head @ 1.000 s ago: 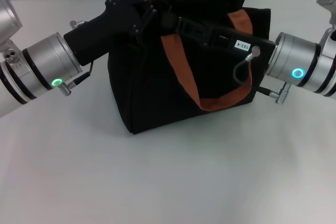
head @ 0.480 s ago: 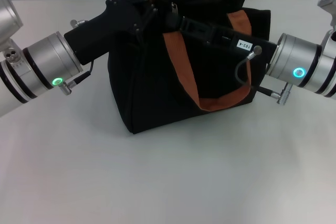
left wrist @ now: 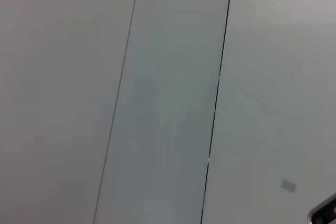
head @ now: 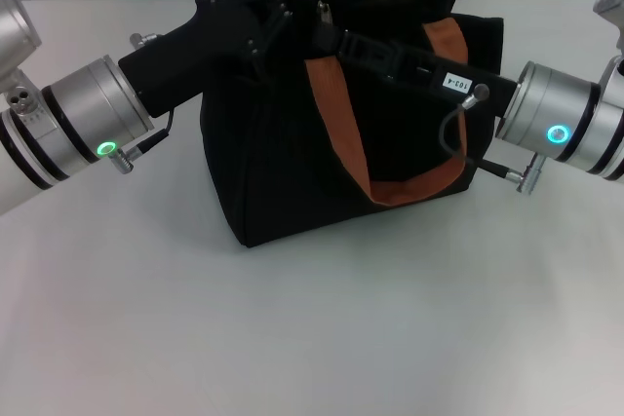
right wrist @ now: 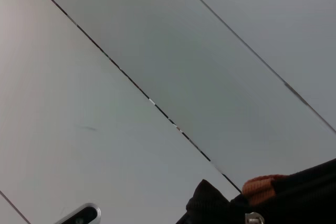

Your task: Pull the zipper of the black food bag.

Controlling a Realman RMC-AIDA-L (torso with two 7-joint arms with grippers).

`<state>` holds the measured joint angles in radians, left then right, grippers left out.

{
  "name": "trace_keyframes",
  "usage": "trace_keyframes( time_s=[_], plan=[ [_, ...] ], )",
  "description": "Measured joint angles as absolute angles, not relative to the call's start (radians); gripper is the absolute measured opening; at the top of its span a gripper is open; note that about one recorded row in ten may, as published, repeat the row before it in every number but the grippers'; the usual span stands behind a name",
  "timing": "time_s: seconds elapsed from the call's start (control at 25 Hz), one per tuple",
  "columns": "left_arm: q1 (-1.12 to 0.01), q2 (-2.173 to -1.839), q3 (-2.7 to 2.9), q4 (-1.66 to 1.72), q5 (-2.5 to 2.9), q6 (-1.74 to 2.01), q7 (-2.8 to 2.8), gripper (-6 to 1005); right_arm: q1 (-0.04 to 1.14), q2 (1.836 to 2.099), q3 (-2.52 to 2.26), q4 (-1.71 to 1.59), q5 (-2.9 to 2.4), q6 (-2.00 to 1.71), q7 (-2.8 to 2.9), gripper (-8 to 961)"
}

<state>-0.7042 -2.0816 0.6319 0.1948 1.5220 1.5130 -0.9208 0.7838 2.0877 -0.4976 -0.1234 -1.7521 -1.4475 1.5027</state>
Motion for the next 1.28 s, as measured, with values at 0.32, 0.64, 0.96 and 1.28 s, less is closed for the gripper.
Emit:
trace_keyframes(
  time_s=[0.32, 0.64, 0.96, 1.28],
  plan=[
    [-0.704, -2.082, 0.632, 0.195, 1.521, 1.518, -0.920, 23, 0.791, 2.088, -0.499, -0.125, -1.751, -1.445, 1.499, 199],
    [-0.700, -2.082, 0.632, 0.192, 1.520, 1.521, -0.920, 23, 0.792, 2.088, -0.505, -0.126, -1.750, -1.427, 1.497, 13],
    [-0.694, -2.082, 0.631, 0.192, 1.515, 1.528, -0.920, 23, 0.759, 2.087, -0.497, -0.153, -1.747, -1.385, 1.501, 23],
    [-0.683, -2.082, 0.631, 0.192, 1.495, 1.534, -0.920, 23, 0.701, 2.086, -0.494, -0.186, -1.701, -1.343, 1.504, 56]
  ],
)
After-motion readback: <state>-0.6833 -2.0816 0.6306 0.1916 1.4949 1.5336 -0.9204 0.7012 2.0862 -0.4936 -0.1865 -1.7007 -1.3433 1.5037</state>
